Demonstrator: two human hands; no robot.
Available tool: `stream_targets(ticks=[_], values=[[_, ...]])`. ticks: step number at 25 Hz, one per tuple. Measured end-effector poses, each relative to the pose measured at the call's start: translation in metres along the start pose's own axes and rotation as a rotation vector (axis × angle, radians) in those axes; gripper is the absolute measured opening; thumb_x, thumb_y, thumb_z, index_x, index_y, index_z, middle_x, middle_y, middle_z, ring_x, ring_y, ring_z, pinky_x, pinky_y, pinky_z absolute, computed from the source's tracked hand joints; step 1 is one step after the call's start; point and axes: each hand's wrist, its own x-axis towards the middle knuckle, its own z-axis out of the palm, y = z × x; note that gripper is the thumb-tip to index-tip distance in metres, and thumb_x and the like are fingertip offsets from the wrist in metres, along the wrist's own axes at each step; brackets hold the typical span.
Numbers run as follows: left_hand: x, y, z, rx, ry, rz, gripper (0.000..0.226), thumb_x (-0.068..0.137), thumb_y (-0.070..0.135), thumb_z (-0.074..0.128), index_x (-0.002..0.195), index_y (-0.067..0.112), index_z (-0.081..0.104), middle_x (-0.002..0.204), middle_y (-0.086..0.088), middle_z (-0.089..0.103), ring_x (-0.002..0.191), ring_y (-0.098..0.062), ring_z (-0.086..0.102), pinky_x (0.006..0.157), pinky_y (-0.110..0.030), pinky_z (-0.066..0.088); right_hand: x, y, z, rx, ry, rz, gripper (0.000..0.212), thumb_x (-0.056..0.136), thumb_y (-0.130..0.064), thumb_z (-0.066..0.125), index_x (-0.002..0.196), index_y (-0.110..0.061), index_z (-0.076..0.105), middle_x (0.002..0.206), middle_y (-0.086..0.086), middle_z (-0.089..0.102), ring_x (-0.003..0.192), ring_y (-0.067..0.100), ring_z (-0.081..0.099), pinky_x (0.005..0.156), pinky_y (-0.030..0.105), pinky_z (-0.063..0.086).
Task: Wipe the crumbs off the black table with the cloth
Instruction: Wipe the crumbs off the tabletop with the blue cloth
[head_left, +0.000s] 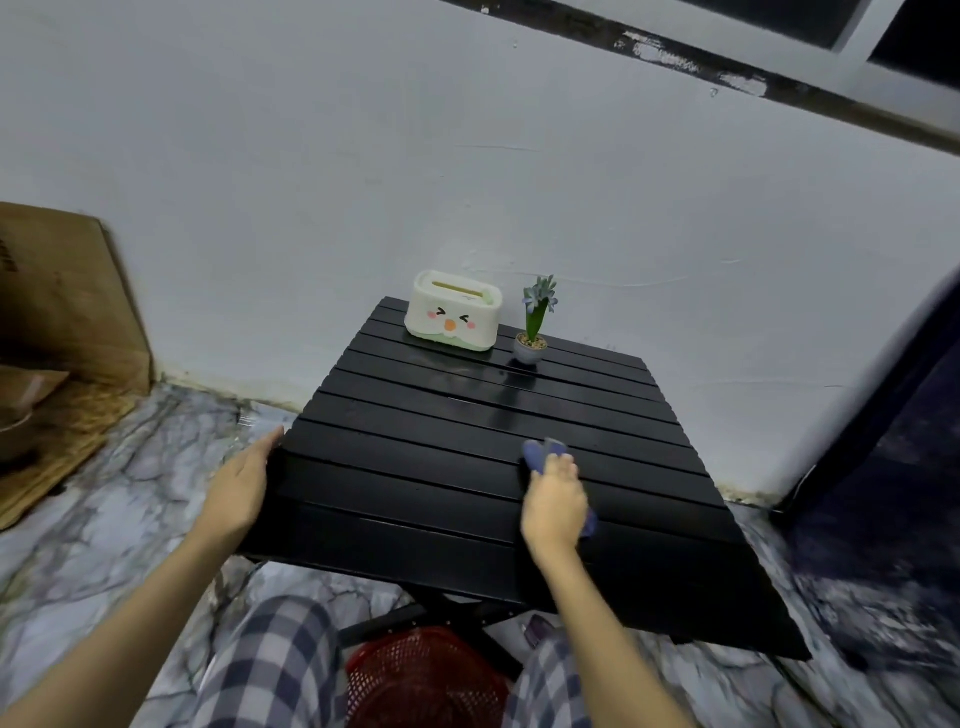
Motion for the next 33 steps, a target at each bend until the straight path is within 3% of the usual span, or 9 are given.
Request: stream_targets(ticks=[2,5,10,14,17,20,22,25,33], values=[[0.002,0.005,-0.003,-0.202,-0.080,-0.076,0.050,0.094,0.034,0.023,0.133,0.012,0.045,0.141,0.000,0.044,0.134,-0.020,0.037,0.110,-0.032,0.024,-0.019,-0.056,0.020,0.012,-0.124,-0.102,0.044,0.055,-0.010,0.084,0.095,0.003,0.070,0.099,0.021,0.073,0.089,0.031,0.071,0.070,0.039,0.059],[0.006,0.012,-0.010,-0.369,-0.165,-0.121,0.052,0.098,0.027,0.010,0.138,0.002,0.031,0.148,-0.009,0.034,0.140,-0.022,0.027,0.114,-0.030,0.017,-0.057,-0.117,0.043,0.067,-0.274,-0.272,0.045,0.073,-0.024,0.073,0.112,-0.004,0.064,0.119,0.015,0.065,0.110,0.024,0.063,0.092,0.034,0.051],[0.020,0.010,-0.012,-0.270,-0.204,-0.118,0.057,0.097,0.033,0.009,0.139,0.001,0.031,0.150,-0.014,0.031,0.141,-0.023,0.026,0.115,-0.033,0.014,-0.114,-0.165,0.042,0.101,-0.378,-0.506,0.035,0.068,-0.042,0.055,0.094,-0.026,0.073,0.101,-0.010,0.074,0.095,0.000,0.067,0.080,0.014,0.053],[0.025,0.018,-0.005,-0.141,-0.222,-0.104,0.053,0.098,0.031,0.013,0.137,0.003,0.036,0.148,-0.013,0.035,0.140,-0.022,0.028,0.115,-0.034,0.015,-0.141,-0.160,0.013,0.294,-0.655,-0.684,0.038,0.093,-0.023,0.037,0.127,-0.008,0.048,0.130,0.017,0.056,0.118,0.029,0.052,0.099,0.037,0.039],[0.026,0.018,0.001,-0.068,-0.199,0.012,0.043,0.097,0.021,0.024,0.132,0.004,0.044,0.143,-0.012,0.042,0.130,-0.020,0.039,0.106,-0.028,0.028,-0.127,-0.117,-0.017,0.770,-0.804,-0.266,0.037,0.090,-0.037,0.042,0.115,-0.012,0.056,0.113,0.015,0.067,0.095,0.015,0.064,0.085,0.031,0.047],[0.028,0.011,0.009,0.147,-0.160,0.184,0.037,0.096,0.016,0.035,0.130,0.009,0.048,0.141,-0.008,0.046,0.134,-0.021,0.038,0.112,-0.030,0.023,-0.076,-0.042,-0.053,1.216,-0.597,0.269,0.036,0.080,-0.036,0.062,0.087,-0.001,0.066,0.089,0.017,0.074,0.051,-0.004,0.063,0.054,0.006,0.047],[0.024,0.005,0.018,0.210,-0.164,0.241,0.037,0.095,0.016,0.038,0.130,0.016,0.049,0.141,-0.008,0.048,0.134,-0.022,0.038,0.111,-0.032,0.025,-0.018,0.030,-0.078,1.004,-0.266,0.426,0.048,0.083,-0.036,0.060,0.095,0.011,0.062,0.095,0.032,0.067,0.051,0.011,0.062,0.047,0.009,0.043],[0.012,-0.001,0.026,0.327,-0.147,0.318,0.037,0.095,0.017,0.040,0.130,0.021,0.050,0.138,-0.005,0.052,0.129,-0.022,0.044,0.103,-0.030,0.032,0.054,0.108,-0.104,0.411,0.059,0.400,0.037,0.096,-0.019,0.039,0.116,0.010,0.049,0.116,0.035,0.056,0.096,0.037,0.056,0.080,0.035,0.045],[0.010,-0.002,0.029,0.323,-0.131,0.353,0.039,0.096,0.023,0.034,0.133,0.024,0.045,0.140,0.002,0.049,0.127,-0.009,0.042,0.100,-0.020,0.028,0.112,0.058,-0.004,-0.031,0.026,0.210,0.029,0.094,-0.010,0.040,0.108,0.012,0.051,0.116,0.031,0.054,0.105,0.046,0.052,0.086,0.048,0.043]])
